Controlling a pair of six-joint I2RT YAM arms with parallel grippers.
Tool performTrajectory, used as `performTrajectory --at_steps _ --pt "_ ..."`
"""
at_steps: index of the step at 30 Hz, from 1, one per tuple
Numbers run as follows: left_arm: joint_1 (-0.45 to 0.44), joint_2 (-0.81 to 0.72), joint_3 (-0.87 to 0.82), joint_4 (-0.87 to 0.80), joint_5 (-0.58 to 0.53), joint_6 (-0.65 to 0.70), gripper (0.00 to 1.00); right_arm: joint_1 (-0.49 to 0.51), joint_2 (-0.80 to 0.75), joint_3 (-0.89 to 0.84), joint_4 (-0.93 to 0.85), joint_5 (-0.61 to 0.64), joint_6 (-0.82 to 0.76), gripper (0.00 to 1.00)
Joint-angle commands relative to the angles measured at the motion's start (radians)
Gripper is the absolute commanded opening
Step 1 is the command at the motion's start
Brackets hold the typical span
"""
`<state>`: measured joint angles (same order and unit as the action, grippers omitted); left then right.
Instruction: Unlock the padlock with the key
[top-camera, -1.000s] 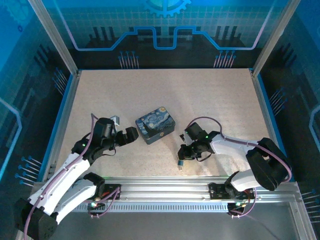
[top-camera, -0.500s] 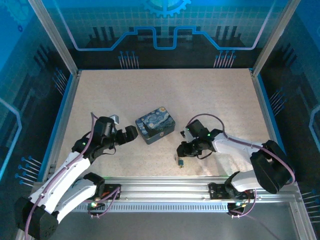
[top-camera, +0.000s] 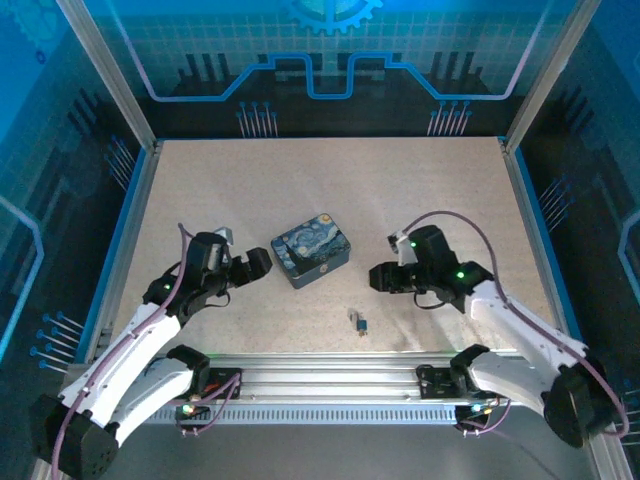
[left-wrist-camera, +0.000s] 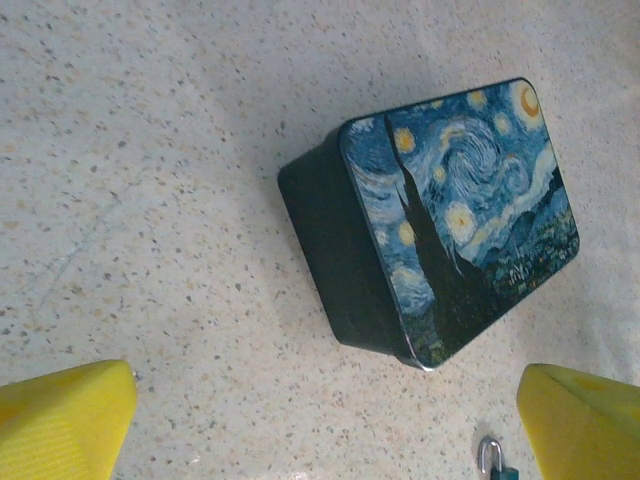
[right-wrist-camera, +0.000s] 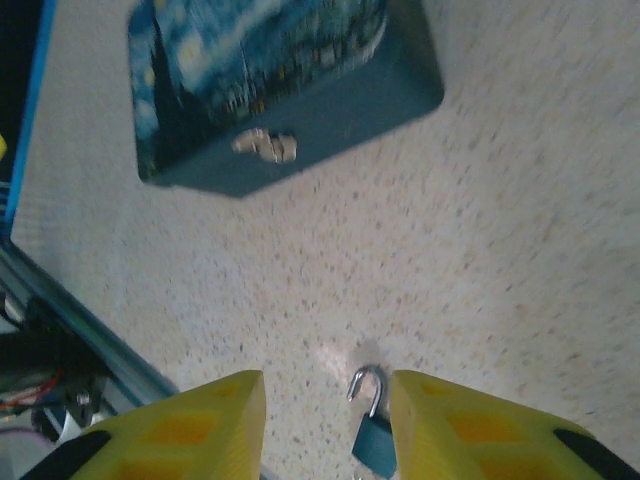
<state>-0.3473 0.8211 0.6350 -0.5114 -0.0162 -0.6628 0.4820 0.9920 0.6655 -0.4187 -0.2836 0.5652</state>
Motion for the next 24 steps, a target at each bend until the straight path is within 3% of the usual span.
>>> performTrajectory --at_steps 1,11,19,24 --pt "0.02 -0.005 0.051 0.024 -0.065 0.011 0.99 -0.059 -0.093 -0.035 -0.02 0.034 -0.053 0.42" --pt "0.08 0.034 0.104 0.071 -0.16 0.074 0.99 -0.248 -0.242 -0.058 -0.019 0.037 -0.176 0.57" --pt "0.093 0.042 0.077 0.221 -0.342 0.188 0.99 -0.333 -0.253 -0.092 0.052 0.229 -0.251 1.0" --pt "0.094 0.025 0.011 0.353 -0.425 0.262 0.99 -0.374 -0.274 -0.149 0.174 0.314 -0.324 1.0"
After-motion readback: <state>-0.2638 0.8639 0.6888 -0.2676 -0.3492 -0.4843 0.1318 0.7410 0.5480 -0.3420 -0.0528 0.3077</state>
